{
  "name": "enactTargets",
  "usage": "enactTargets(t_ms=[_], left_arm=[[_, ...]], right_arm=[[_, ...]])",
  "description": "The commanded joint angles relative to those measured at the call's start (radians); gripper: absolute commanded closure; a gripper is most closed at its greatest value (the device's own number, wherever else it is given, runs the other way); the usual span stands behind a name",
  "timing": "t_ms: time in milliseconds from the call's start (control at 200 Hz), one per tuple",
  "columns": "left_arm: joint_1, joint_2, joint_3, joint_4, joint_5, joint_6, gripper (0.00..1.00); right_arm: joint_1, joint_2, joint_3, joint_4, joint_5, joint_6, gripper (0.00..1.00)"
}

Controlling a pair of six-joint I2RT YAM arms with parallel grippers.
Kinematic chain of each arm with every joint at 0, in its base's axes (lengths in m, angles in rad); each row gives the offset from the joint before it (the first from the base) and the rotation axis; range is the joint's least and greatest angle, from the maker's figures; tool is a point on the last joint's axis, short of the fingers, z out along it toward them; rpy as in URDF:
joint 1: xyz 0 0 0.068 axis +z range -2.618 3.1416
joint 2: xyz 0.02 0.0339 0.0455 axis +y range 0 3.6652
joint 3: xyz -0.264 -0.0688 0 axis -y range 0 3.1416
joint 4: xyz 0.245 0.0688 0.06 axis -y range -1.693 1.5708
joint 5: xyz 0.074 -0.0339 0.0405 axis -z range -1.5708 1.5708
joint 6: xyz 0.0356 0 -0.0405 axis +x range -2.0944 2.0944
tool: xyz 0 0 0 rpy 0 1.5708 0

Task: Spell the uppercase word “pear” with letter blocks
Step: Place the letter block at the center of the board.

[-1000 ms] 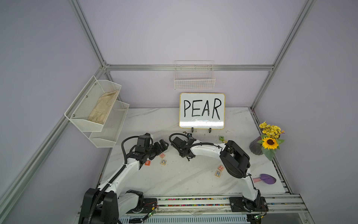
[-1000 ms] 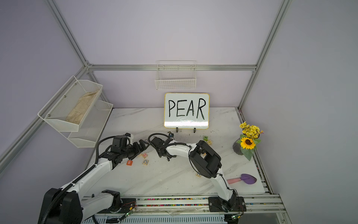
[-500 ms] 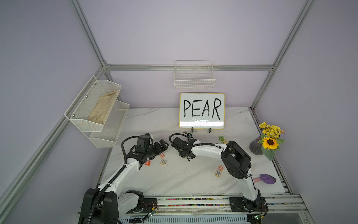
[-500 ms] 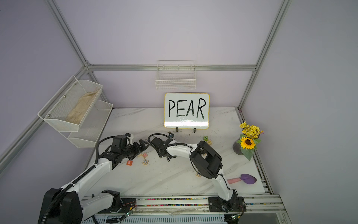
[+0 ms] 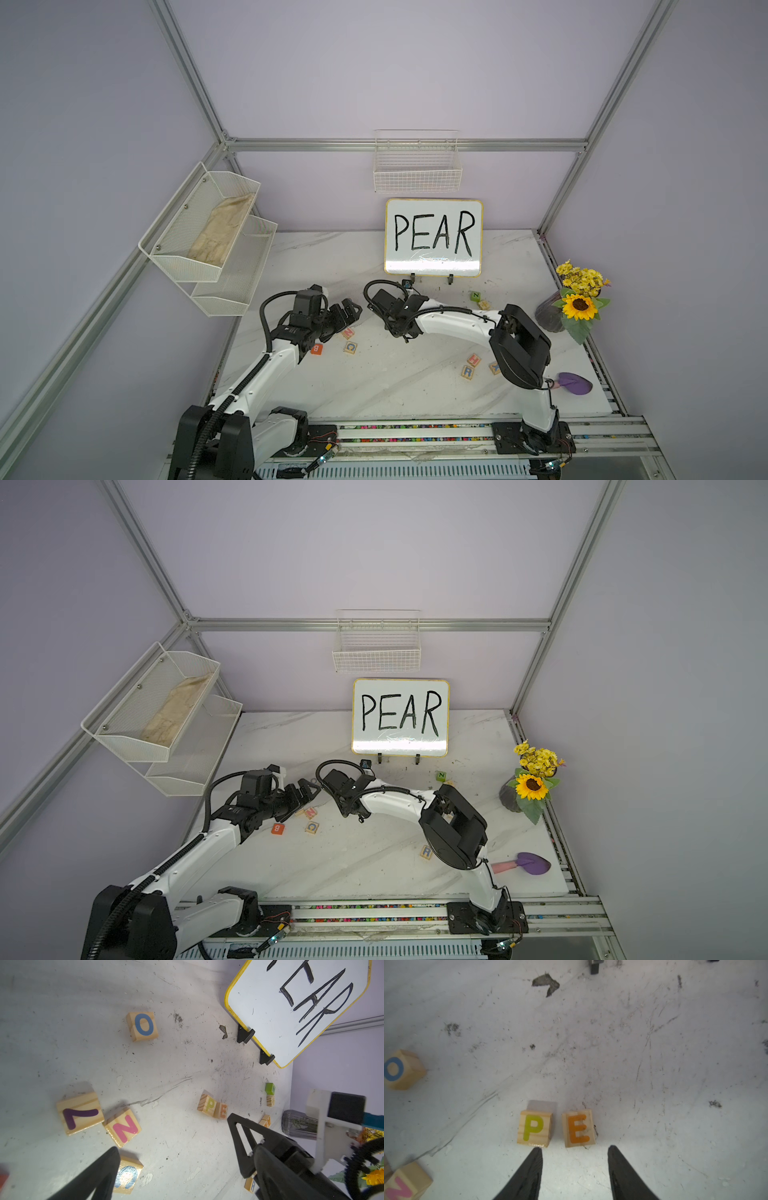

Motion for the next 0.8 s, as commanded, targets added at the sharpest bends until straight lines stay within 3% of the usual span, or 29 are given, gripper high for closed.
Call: enactTargets(t_ms=[0, 400, 795], left_arm=[[0.001, 0.003, 0.071, 0.016, 0.005, 0.011, 0.00], [0.013, 0.026, 0.076, 0.020, 0.019, 0.009, 0.00], [0.022, 0.034, 0.076, 0.022, 0.021, 0.009, 0.00]], right_arm=[[0.006, -0.045, 0.000, -0.038, 0.071, -0.028, 0.44], [-0.041, -0.071, -0.102, -0.070, 0.144, -0.018, 0.34], [-0.085, -0.003, -0.123, -0.015, 0.053, -0.072, 0.33]])
